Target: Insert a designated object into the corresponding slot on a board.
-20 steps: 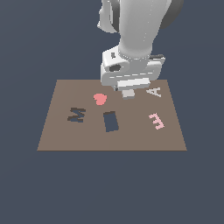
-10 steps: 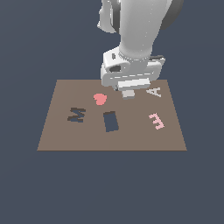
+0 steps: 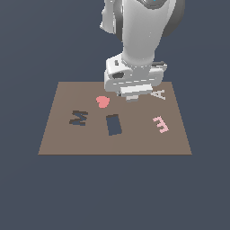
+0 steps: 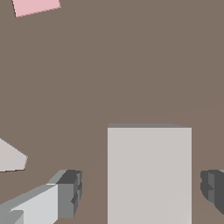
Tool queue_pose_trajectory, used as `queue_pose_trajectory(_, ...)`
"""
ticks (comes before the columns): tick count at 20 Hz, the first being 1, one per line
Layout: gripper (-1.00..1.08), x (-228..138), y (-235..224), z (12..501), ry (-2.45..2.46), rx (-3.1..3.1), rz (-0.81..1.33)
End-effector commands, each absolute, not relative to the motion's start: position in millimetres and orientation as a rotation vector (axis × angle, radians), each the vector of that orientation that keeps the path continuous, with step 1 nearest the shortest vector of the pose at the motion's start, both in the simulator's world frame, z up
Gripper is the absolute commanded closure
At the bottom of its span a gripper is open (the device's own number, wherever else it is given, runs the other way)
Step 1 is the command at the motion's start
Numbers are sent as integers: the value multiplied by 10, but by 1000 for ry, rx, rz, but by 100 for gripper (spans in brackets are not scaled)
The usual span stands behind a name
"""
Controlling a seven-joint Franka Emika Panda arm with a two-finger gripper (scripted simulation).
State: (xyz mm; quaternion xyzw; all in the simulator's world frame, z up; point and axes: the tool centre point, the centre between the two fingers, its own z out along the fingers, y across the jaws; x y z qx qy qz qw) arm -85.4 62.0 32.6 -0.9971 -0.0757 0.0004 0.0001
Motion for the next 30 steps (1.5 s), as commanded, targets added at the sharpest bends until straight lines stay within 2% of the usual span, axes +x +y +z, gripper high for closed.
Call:
queue_pose_trajectory(1, -92, -851, 621, 299, -238, -3132, 0)
queue_pose_trajectory(2, 108, -851, 621, 299, -238, -3132, 0)
queue_pose_trajectory(18, 108, -801, 579, 309, -239, -3133, 0)
queue_pose_trajectory(30, 108, -291, 302, 352, -268, -3131, 1)
